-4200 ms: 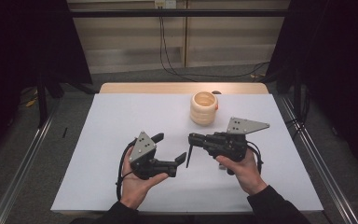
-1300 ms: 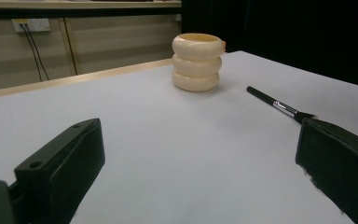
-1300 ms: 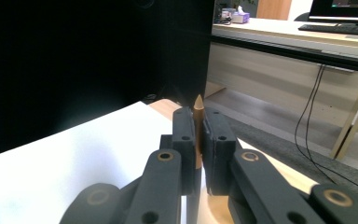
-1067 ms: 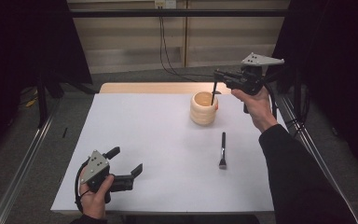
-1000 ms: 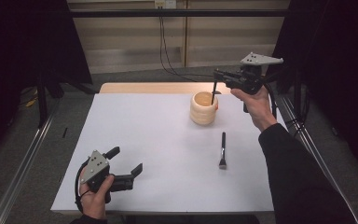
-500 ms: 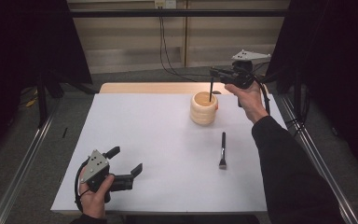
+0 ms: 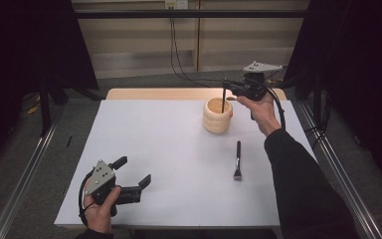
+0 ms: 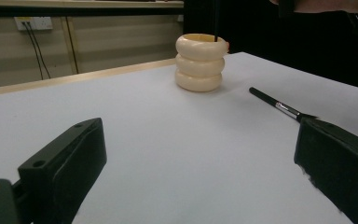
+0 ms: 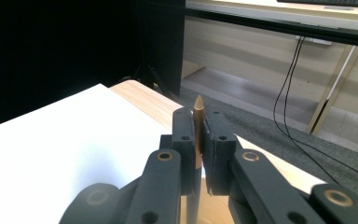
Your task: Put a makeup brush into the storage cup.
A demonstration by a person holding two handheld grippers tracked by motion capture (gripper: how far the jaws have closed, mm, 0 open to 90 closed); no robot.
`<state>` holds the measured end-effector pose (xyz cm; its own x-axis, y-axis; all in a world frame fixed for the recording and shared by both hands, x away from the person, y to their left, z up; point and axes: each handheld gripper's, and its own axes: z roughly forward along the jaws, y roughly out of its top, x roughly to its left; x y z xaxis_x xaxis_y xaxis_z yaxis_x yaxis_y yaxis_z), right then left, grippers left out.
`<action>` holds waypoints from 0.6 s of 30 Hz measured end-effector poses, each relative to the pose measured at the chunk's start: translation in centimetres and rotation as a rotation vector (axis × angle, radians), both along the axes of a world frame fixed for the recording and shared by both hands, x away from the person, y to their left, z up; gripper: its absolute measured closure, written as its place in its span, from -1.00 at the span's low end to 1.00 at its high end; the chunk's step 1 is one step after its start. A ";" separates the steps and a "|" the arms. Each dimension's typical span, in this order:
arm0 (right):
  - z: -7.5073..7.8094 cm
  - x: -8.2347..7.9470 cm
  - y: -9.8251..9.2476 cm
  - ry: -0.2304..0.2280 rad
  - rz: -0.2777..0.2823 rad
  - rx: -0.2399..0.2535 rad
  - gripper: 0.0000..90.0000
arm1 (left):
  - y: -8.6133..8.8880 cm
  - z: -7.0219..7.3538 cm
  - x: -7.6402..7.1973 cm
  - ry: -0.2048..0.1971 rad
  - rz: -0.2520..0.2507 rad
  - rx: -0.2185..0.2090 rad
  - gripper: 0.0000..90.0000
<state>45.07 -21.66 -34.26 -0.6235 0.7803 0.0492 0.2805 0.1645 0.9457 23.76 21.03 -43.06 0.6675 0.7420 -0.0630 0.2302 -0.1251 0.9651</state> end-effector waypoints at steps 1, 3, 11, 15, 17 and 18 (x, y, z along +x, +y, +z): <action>0.0 0.0 0.0 0.000 0.000 0.000 0.87 | 0.0 0.0 0.0 -0.001 -0.004 -0.003 -0.95; -0.2 -0.1 -0.1 0.002 -0.003 0.001 0.87 | 0.0 0.0 0.0 0.002 -0.005 0.001 -0.95; -1.6 -0.5 -0.4 0.013 -0.016 0.006 0.87 | -0.1 0.0 0.0 0.000 -0.008 -0.001 -0.95; -2.3 -0.5 -0.3 0.023 -0.029 0.015 0.87 | -0.1 0.0 0.0 0.000 -0.010 -0.002 -0.95; -2.7 -0.5 -0.3 0.027 -0.028 0.014 0.87 | -0.1 0.0 0.0 0.001 -0.010 -0.001 -0.95; -2.7 -0.5 -0.3 0.027 -0.028 0.014 0.87 | -0.1 0.0 0.0 0.002 -0.008 0.003 -0.95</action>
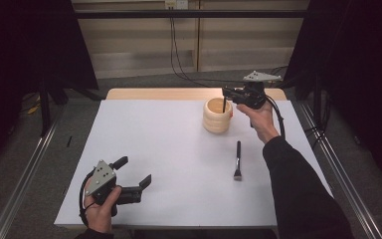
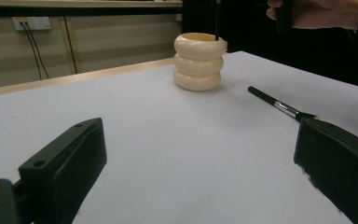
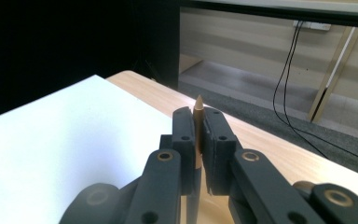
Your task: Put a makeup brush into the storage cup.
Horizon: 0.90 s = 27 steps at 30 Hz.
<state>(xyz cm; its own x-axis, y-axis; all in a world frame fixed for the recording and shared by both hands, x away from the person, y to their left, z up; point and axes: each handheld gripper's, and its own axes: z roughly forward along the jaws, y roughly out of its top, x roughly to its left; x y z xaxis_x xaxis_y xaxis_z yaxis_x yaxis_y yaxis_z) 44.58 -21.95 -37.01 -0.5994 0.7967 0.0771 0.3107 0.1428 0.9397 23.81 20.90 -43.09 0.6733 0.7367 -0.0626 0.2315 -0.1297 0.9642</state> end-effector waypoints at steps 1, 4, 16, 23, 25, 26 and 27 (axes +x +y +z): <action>-0.1 0.0 0.0 0.009 -0.001 0.004 0.87 | 0.0 0.0 0.0 0.000 -0.007 0.000 -0.94; -0.2 -0.1 0.1 0.009 -0.009 0.005 0.87 | 0.0 0.0 0.0 -0.009 -0.013 -0.004 -0.94; -1.0 -0.4 0.0 0.025 -0.009 0.001 0.86 | 0.0 0.1 -0.2 -0.014 -0.008 -0.003 -0.94; -1.3 -0.4 -0.1 0.035 -0.019 0.003 0.81 | 0.0 0.1 -0.1 -0.013 -0.017 -0.002 -0.94; -1.3 -0.4 -0.2 0.034 -0.016 0.004 0.80 | 0.0 0.1 -0.2 -0.015 -0.009 -0.006 -0.94; -1.3 -0.4 -0.2 0.032 -0.016 0.003 0.79 | 0.0 0.1 -0.2 -0.014 -0.009 -0.007 -0.94; -1.2 -0.5 -0.1 0.033 -0.016 0.008 0.76 | 0.0 0.1 -0.2 -0.014 -0.009 -0.007 -0.94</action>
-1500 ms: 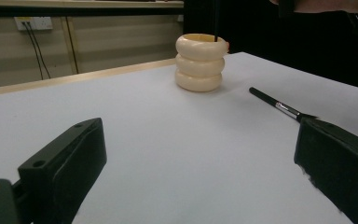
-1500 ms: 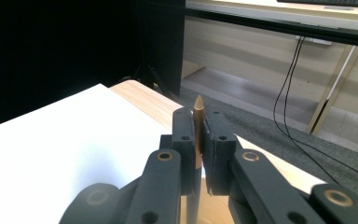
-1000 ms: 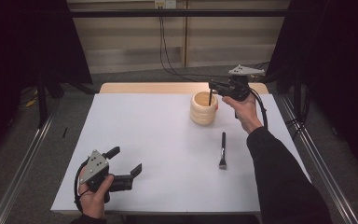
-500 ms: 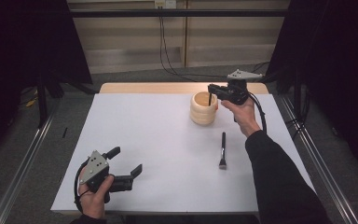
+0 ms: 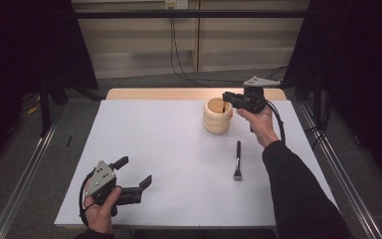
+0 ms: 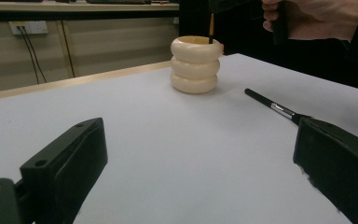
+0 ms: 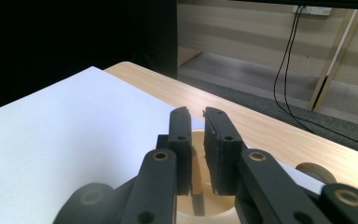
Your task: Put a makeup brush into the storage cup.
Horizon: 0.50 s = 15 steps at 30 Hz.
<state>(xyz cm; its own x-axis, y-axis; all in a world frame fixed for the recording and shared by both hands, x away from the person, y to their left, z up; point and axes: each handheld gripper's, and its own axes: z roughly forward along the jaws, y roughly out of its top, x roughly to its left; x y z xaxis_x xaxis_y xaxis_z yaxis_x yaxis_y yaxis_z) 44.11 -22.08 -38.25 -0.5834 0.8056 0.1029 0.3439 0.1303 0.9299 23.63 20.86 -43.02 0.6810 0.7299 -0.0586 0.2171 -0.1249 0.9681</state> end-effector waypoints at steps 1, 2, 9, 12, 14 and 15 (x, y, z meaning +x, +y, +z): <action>0.0 0.0 0.0 0.000 0.001 -0.001 0.73 | 0.0 0.0 0.0 -0.001 -0.001 0.000 -0.94; 0.0 0.0 0.1 -0.002 0.000 -0.001 0.71 | 0.0 0.0 0.0 -0.002 -0.001 0.003 -0.94; 0.0 -0.1 -0.1 -0.008 -0.001 0.013 0.47 | 0.1 0.0 0.0 -0.001 -0.001 0.004 -0.94; 0.0 -0.2 -0.2 -0.011 -0.004 0.022 0.36 | 0.1 0.0 0.0 -0.002 -0.005 0.002 -0.94; 0.1 -0.4 -0.2 -0.019 0.002 0.021 0.24 | 0.1 0.0 0.0 -0.004 -0.003 0.005 -0.94; 0.0 -0.5 -0.1 -0.014 0.009 0.005 0.03 | 0.1 0.0 0.0 -0.005 -0.002 0.004 -0.94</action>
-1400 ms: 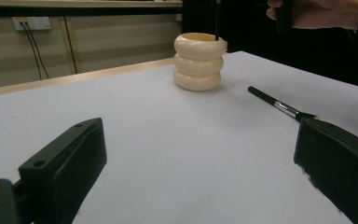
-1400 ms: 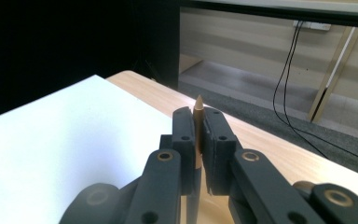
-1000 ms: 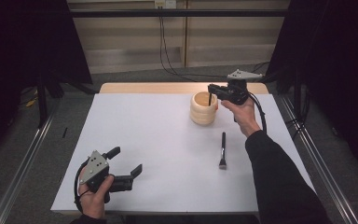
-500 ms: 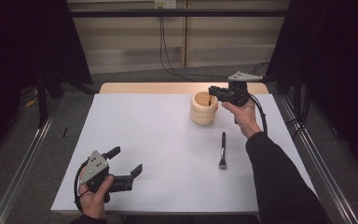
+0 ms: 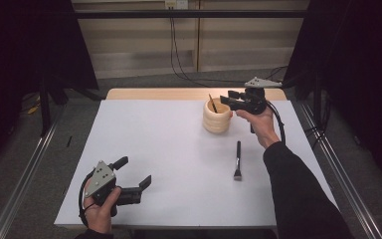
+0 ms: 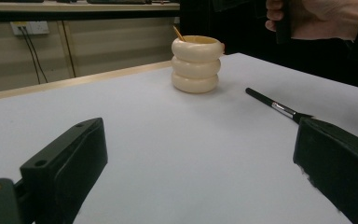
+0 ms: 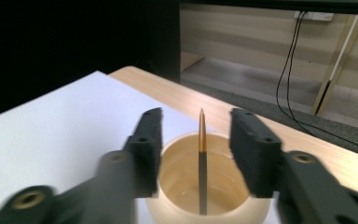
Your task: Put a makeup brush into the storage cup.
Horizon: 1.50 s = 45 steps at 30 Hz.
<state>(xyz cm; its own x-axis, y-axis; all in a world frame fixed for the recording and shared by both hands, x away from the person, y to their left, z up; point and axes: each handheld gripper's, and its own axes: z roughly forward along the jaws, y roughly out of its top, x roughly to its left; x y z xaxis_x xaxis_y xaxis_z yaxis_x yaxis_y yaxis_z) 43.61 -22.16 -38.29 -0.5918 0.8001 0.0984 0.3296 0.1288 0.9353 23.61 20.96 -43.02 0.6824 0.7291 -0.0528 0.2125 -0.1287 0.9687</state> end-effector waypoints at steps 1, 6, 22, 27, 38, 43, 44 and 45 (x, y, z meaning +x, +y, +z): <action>0.0 0.0 0.0 0.000 0.000 0.000 0.03 | 0.0 0.0 0.0 0.003 -0.001 -0.005 -0.94; -0.3 -0.4 0.1 -0.014 -0.013 -0.002 -0.55 | 0.0 0.0 0.0 0.000 -0.001 -0.008 -0.94; 0.0 -1.9 -0.5 -0.058 -0.030 0.043 -0.95 | 0.3 0.1 -0.1 0.001 0.009 -0.005 -0.95; -0.1 -3.1 -0.8 -0.067 -0.042 0.040 -0.95 | 0.3 0.1 -0.3 0.004 0.005 -0.017 -0.96; -0.1 -6.2 -2.7 -0.102 -0.082 0.028 -0.95 | 0.2 0.2 -0.5 0.000 0.012 -0.005 -0.96; -0.1 -7.1 -3.3 -0.112 -0.085 0.039 -0.95 | 0.0 0.2 -0.6 0.000 0.008 -0.004 -0.96; -0.1 -7.3 -3.4 -0.111 -0.086 0.050 -0.95 | -0.1 0.2 -0.6 0.001 0.011 -0.001 -0.96; -0.2 -7.6 -3.6 -0.111 -0.084 0.057 -0.95 | -0.2 0.2 -0.6 0.000 0.009 -0.005 -0.96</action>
<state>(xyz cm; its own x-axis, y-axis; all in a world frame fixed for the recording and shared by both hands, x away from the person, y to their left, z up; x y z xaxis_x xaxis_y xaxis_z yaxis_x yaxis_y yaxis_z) 36.01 -25.73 -38.49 -0.5329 0.8421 0.0834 0.2315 0.0503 0.9715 22.97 20.80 -42.84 0.6758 0.7350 -0.0565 0.2133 -0.1215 0.9694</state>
